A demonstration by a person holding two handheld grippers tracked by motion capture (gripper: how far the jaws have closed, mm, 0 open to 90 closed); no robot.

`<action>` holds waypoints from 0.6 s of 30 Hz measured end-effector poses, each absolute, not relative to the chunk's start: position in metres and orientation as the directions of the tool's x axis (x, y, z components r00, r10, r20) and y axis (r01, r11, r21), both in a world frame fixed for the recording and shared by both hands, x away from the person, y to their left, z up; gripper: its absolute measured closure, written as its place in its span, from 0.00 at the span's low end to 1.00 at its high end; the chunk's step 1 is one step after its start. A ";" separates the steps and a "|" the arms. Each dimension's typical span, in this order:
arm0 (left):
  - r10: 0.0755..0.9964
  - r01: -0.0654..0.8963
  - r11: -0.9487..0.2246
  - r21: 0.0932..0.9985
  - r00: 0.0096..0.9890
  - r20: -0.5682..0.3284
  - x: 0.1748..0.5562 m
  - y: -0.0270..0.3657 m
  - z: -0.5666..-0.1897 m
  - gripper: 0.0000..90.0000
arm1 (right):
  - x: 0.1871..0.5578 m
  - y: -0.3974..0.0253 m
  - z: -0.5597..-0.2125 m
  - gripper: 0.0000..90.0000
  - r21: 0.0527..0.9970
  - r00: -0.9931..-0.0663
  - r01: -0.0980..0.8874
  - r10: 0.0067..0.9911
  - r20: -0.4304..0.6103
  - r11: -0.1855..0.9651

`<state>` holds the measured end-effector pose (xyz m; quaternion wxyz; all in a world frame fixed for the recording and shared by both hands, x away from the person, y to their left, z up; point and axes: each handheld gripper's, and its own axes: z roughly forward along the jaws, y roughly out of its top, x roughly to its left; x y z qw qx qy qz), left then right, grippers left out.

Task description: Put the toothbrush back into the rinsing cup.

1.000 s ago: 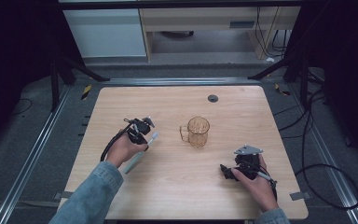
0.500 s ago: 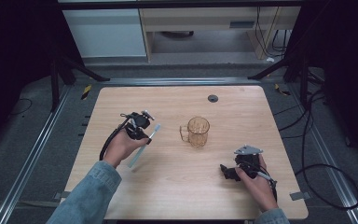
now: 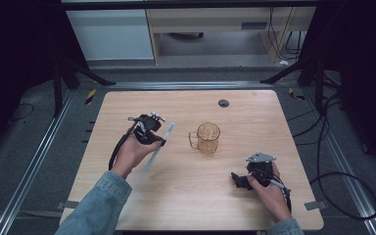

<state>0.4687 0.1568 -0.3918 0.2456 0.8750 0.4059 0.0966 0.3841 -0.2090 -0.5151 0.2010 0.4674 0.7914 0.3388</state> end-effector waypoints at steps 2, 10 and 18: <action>0.757 0.655 -0.544 0.524 0.653 -0.032 0.469 0.154 -0.391 0.88 | 0.384 -0.209 -0.515 0.00 0.724 -0.482 0.603 0.876 -0.002 0.334; 0.743 0.641 -0.545 0.540 0.668 -0.043 0.470 0.144 -0.387 0.88 | 0.384 -0.209 -0.515 0.00 0.724 -0.482 0.604 0.876 -0.002 0.334; 0.741 0.621 -0.538 0.570 0.671 -0.032 0.471 0.135 -0.380 0.88 | 0.384 -0.209 -0.515 0.01 0.724 -0.481 0.604 0.877 -0.003 0.333</action>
